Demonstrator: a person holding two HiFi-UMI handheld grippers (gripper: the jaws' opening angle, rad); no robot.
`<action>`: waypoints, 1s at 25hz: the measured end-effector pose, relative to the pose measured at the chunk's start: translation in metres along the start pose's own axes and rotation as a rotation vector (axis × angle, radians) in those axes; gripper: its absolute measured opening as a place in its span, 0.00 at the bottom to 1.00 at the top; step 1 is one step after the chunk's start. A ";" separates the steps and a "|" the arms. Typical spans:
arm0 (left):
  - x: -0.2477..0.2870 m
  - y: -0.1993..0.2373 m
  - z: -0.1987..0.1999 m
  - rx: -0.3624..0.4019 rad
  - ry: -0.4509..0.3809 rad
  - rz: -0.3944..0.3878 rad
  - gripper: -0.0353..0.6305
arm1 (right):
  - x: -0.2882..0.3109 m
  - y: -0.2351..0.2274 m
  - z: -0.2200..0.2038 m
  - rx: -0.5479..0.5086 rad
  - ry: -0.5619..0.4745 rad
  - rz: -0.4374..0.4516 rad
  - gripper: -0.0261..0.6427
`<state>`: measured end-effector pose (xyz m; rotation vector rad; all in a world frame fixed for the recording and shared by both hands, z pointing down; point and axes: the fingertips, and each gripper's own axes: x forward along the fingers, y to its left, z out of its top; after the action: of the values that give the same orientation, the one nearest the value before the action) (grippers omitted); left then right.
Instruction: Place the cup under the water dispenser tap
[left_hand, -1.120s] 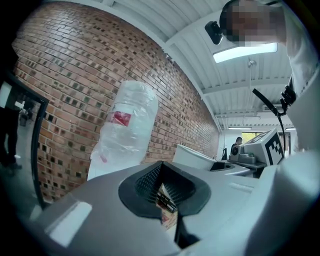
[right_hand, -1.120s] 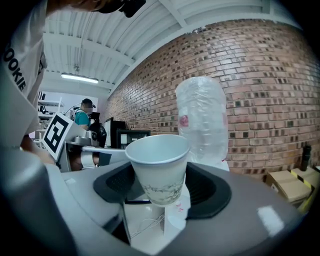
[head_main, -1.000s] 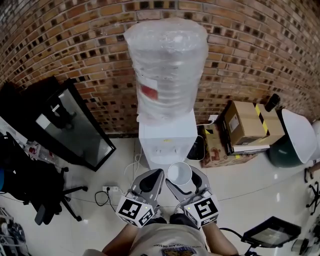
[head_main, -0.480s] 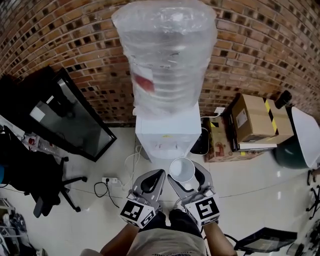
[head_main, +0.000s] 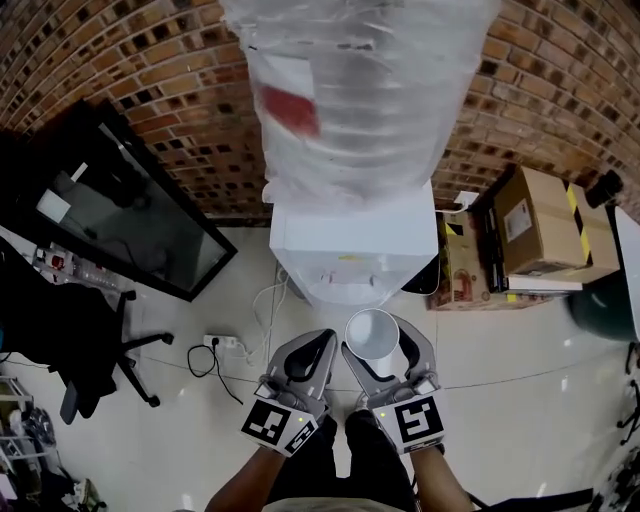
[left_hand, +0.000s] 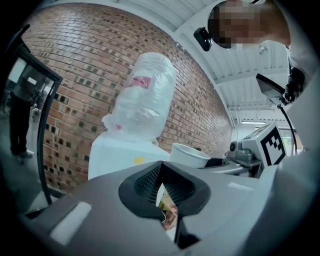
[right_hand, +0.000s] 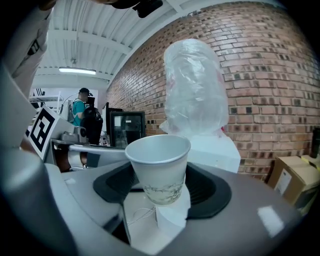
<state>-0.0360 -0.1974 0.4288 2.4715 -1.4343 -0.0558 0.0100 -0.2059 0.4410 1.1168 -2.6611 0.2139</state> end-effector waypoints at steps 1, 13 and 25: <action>0.004 0.005 -0.006 -0.003 -0.004 0.007 0.05 | 0.006 -0.001 -0.006 -0.004 0.007 -0.002 0.52; 0.029 0.055 -0.101 0.041 -0.012 0.027 0.05 | 0.066 -0.009 -0.121 0.002 0.059 -0.049 0.52; 0.037 0.097 -0.170 0.043 -0.072 0.078 0.05 | 0.127 -0.013 -0.225 0.031 0.069 -0.052 0.52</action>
<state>-0.0701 -0.2368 0.6213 2.4683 -1.5760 -0.0993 -0.0288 -0.2500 0.6928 1.1652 -2.5730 0.2791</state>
